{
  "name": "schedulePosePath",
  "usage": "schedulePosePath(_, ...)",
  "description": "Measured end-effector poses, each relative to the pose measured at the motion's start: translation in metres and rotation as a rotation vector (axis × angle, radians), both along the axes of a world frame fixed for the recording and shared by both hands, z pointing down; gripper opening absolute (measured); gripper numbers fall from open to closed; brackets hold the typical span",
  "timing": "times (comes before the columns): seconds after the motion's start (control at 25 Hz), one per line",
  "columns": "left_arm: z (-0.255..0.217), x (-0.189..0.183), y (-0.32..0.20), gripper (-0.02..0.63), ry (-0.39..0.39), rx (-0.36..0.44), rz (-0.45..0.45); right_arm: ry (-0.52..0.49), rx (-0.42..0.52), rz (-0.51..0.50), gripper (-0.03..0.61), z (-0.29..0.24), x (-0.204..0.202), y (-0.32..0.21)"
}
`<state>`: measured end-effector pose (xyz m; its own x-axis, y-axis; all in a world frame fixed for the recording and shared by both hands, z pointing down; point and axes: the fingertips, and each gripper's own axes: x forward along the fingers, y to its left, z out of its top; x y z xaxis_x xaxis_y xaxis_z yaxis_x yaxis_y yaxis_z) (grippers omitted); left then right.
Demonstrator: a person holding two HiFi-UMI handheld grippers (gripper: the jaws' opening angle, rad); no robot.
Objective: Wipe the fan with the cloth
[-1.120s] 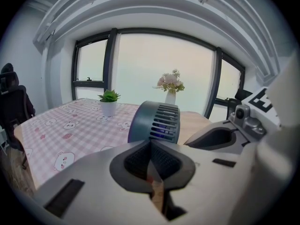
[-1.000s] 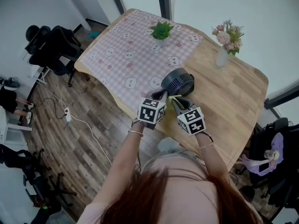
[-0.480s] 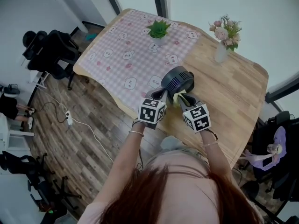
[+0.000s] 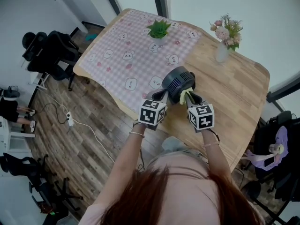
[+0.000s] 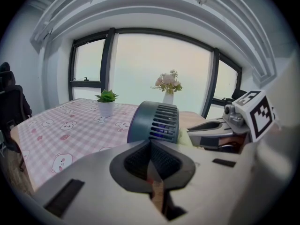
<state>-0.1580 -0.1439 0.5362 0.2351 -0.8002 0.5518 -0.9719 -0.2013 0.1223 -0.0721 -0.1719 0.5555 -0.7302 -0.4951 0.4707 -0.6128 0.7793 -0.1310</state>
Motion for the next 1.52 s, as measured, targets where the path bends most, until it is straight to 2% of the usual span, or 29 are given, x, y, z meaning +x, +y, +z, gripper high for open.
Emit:
schedulePosePath(0.72,-0.001,0.001,-0.001,0.011,-0.002,-0.005,0.007,-0.020,-0.085,0.121,0.031,0.024,0.028,-0.043)
schedulePosePath(1.52,0.000,0.001,-0.001,0.011,0.000,-0.007,0.012,-0.018,-0.121,0.164,0.031,0.041,0.043,-0.066)
